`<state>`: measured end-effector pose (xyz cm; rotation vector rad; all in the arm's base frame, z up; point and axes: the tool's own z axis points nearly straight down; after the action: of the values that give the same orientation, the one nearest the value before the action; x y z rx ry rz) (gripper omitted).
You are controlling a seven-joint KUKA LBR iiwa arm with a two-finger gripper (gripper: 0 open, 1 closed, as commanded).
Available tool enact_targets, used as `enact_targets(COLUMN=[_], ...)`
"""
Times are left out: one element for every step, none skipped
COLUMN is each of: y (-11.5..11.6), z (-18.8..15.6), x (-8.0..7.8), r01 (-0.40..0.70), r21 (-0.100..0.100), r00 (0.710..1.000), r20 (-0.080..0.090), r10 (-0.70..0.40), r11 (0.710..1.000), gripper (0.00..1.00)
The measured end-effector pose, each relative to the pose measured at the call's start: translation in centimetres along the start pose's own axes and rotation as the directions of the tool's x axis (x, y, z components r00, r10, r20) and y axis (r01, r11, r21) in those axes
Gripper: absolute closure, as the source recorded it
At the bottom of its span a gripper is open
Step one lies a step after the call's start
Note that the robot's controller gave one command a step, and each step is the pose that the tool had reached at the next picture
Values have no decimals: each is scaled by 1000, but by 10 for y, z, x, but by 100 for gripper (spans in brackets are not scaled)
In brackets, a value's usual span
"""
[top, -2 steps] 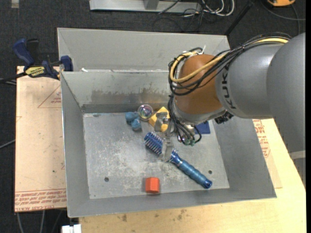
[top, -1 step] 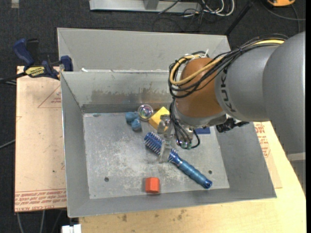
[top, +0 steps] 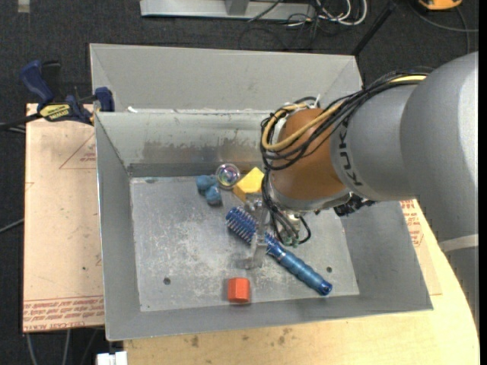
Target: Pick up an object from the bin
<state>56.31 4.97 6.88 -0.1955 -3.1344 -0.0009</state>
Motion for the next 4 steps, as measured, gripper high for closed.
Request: enact_targets(y=[0,0,1,1], z=[0,0,-14,-107], x=[-1,0,-1,-2], r01=[-2,-2,-2,-2], r21=[-2,-1,-1,-3], r00=[1000,1000,1000,1000], r20=[1,0,3,10], r10=[2,2,2,2], r11=[1000,1000,1000,1000], gripper=[0,100,100,100])
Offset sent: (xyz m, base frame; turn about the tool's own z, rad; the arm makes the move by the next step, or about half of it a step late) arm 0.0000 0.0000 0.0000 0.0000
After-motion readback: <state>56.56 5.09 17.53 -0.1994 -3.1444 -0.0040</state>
